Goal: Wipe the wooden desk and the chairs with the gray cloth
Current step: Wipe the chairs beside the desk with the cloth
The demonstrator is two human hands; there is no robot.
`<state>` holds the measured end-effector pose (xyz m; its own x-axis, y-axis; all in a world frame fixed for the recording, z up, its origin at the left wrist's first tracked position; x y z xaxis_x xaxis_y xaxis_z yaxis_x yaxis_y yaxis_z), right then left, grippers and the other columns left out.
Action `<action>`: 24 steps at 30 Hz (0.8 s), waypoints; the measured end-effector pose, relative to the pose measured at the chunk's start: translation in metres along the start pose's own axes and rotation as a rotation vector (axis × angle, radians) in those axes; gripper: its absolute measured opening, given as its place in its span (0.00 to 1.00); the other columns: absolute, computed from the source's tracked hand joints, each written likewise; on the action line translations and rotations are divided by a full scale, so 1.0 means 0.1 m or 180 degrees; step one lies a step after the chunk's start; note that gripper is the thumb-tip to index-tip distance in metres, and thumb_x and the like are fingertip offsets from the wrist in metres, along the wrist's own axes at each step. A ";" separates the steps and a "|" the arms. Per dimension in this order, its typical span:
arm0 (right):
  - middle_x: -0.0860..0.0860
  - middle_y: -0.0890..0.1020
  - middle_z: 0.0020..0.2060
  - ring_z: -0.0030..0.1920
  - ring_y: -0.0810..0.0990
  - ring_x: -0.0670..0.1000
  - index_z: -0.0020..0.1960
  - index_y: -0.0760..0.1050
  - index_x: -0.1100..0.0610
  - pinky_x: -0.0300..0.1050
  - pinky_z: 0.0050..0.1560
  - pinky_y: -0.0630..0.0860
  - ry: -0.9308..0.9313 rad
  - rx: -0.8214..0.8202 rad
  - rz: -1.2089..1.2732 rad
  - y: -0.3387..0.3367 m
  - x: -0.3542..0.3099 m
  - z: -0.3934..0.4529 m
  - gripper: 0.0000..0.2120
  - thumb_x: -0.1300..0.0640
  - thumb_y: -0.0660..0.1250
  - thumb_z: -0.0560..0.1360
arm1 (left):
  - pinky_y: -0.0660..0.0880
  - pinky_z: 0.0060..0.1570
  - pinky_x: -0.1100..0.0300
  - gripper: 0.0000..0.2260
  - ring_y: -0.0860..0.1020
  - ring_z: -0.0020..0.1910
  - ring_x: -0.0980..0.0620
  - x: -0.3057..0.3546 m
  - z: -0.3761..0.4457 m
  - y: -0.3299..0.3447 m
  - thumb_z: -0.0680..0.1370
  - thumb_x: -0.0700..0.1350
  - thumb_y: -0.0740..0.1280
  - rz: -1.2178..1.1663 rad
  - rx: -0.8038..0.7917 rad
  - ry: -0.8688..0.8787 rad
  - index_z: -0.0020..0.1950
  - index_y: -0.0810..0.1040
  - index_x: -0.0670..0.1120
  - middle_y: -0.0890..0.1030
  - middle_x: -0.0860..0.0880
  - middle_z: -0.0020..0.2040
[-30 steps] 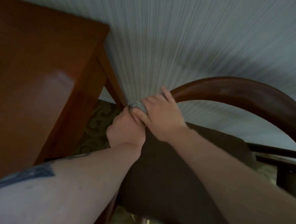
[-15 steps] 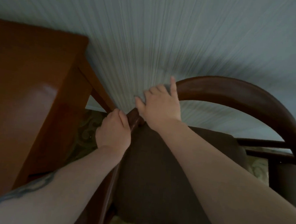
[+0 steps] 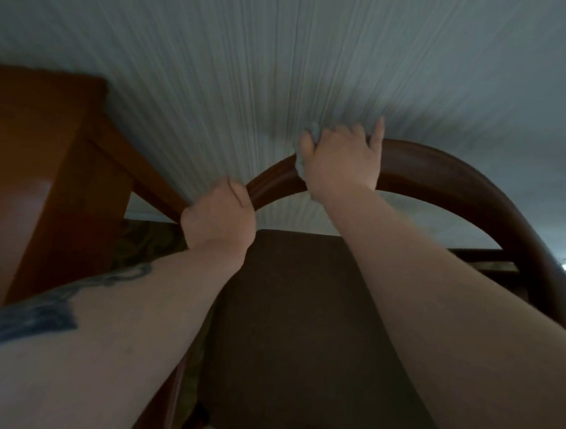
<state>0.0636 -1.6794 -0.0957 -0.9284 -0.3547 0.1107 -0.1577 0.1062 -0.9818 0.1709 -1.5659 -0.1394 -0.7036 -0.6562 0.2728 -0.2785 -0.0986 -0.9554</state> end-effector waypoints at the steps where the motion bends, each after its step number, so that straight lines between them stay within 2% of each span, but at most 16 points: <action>1: 0.56 0.76 0.61 0.68 0.67 0.59 0.63 0.75 0.56 0.62 0.75 0.43 0.0140 0.0095 0.0055 -0.01 -0.08 -0.03 0.25 0.44 0.46 0.82 | 0.68 0.38 0.54 0.17 0.71 0.37 0.50 -0.01 0.01 0.01 0.82 0.50 0.44 -0.0039 0.0017 -0.0005 0.42 0.68 0.47 0.74 0.47 0.39; 3: 0.57 0.77 0.62 0.68 0.67 0.58 0.63 0.75 0.56 0.60 0.75 0.43 -0.0198 0.0084 0.0029 0.03 -0.35 -0.10 0.28 0.43 0.43 0.81 | 0.72 0.42 0.52 0.15 0.73 0.41 0.48 -0.01 0.00 0.01 0.80 0.51 0.47 -0.0068 -0.0028 0.0032 0.44 0.69 0.47 0.75 0.46 0.42; 5: 0.55 0.77 0.61 0.68 0.67 0.57 0.63 0.76 0.54 0.58 0.75 0.42 -0.0926 -0.0031 0.0184 0.10 -0.58 -0.20 0.27 0.42 0.44 0.81 | 0.75 0.46 0.50 0.10 0.76 0.47 0.45 0.00 0.00 0.00 0.80 0.50 0.54 -0.0045 -0.0130 0.0011 0.48 0.71 0.47 0.77 0.46 0.47; 7: 0.52 0.78 0.59 0.67 0.68 0.55 0.62 0.76 0.50 0.59 0.75 0.42 -0.1208 -0.0117 0.0264 0.09 -0.49 -0.16 0.26 0.41 0.43 0.81 | 0.74 0.45 0.51 0.13 0.76 0.48 0.45 0.02 0.02 0.00 0.80 0.51 0.50 -0.0053 -0.0115 0.0010 0.50 0.72 0.47 0.77 0.46 0.48; 8: 0.51 0.78 0.58 0.66 0.69 0.55 0.62 0.75 0.49 0.61 0.74 0.42 -0.1111 -0.0110 0.0211 0.07 -0.38 -0.09 0.26 0.41 0.42 0.80 | 0.73 0.42 0.51 0.17 0.76 0.46 0.45 0.03 0.03 -0.01 0.79 0.51 0.45 -0.0033 -0.0087 0.0070 0.50 0.72 0.47 0.77 0.46 0.46; 10: 0.53 0.79 0.57 0.65 0.71 0.57 0.63 0.74 0.50 0.64 0.73 0.43 -0.0435 0.0038 0.0070 0.10 -0.07 0.06 0.28 0.43 0.40 0.78 | 0.69 0.38 0.54 0.22 0.73 0.39 0.49 0.05 0.02 -0.02 0.79 0.53 0.40 -0.0092 -0.0003 0.0097 0.46 0.72 0.47 0.75 0.47 0.41; 12: 0.56 0.78 0.59 0.66 0.70 0.58 0.62 0.76 0.55 0.63 0.74 0.42 0.0520 0.0167 0.0315 0.07 0.30 0.08 0.30 0.43 0.40 0.79 | 0.66 0.37 0.56 0.21 0.70 0.35 0.52 0.03 0.00 0.01 0.82 0.53 0.41 -0.0170 0.0082 0.0045 0.42 0.70 0.48 0.72 0.50 0.36; 14: 0.58 0.75 0.64 0.70 0.66 0.59 0.67 0.73 0.57 0.61 0.75 0.41 0.0965 0.0251 0.0365 0.05 0.37 0.06 0.31 0.43 0.41 0.81 | 0.66 0.37 0.56 0.21 0.69 0.34 0.52 0.01 0.03 0.03 0.82 0.53 0.41 -0.0176 0.0101 0.0004 0.41 0.69 0.49 0.70 0.51 0.34; 16: 0.59 0.71 0.69 0.72 0.63 0.59 0.71 0.69 0.56 0.62 0.74 0.41 0.0635 -0.0003 0.0186 -0.02 0.13 0.00 0.30 0.43 0.40 0.81 | 0.69 0.38 0.55 0.18 0.71 0.35 0.51 0.00 0.02 0.05 0.82 0.52 0.44 -0.0071 0.0058 0.0132 0.42 0.68 0.48 0.72 0.50 0.36; 19: 0.56 0.71 0.68 0.72 0.62 0.58 0.70 0.69 0.53 0.62 0.74 0.38 -0.0653 -0.0169 0.0230 0.05 -0.36 -0.15 0.28 0.41 0.43 0.81 | 0.77 0.42 0.49 0.07 0.75 0.41 0.49 0.02 0.00 0.01 0.81 0.49 0.54 0.0295 -0.0237 0.0351 0.48 0.67 0.47 0.74 0.48 0.42; 20: 0.54 0.72 0.67 0.72 0.63 0.56 0.68 0.70 0.51 0.61 0.74 0.37 -0.0857 -0.0143 0.0315 0.07 -0.38 -0.18 0.27 0.40 0.43 0.81 | 0.77 0.44 0.47 0.06 0.75 0.43 0.48 0.01 0.03 -0.01 0.81 0.47 0.54 0.0222 -0.0349 0.0272 0.49 0.66 0.47 0.73 0.48 0.43; 22: 0.52 0.73 0.65 0.71 0.64 0.55 0.68 0.71 0.50 0.62 0.73 0.36 -0.0665 0.0063 0.0417 0.09 -0.16 -0.13 0.27 0.40 0.44 0.80 | 0.76 0.45 0.48 0.05 0.74 0.45 0.47 0.00 0.10 -0.07 0.82 0.45 0.51 -0.0062 -0.0559 0.0147 0.49 0.62 0.45 0.70 0.47 0.43; 24: 0.53 0.73 0.66 0.71 0.64 0.56 0.69 0.70 0.52 0.62 0.74 0.37 0.0032 0.0310 0.0494 0.13 0.21 -0.04 0.28 0.40 0.43 0.80 | 0.72 0.38 0.53 0.11 0.72 0.42 0.48 0.09 0.17 -0.13 0.82 0.44 0.48 -0.0286 -0.0755 0.0301 0.44 0.63 0.43 0.70 0.47 0.41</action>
<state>0.0410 -1.6819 -0.1058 -0.9425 -0.3317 -0.0422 0.0206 0.0681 -0.9975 0.1794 -1.5835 -0.1264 -0.7239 -0.5788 0.3754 -0.4802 0.0321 -0.8766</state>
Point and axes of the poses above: each hand's wrist, its own z-axis towards the middle knuckle, its own y-axis out of the palm, x = y × z, the point moved 1 cm from there along z, towards the middle knuckle
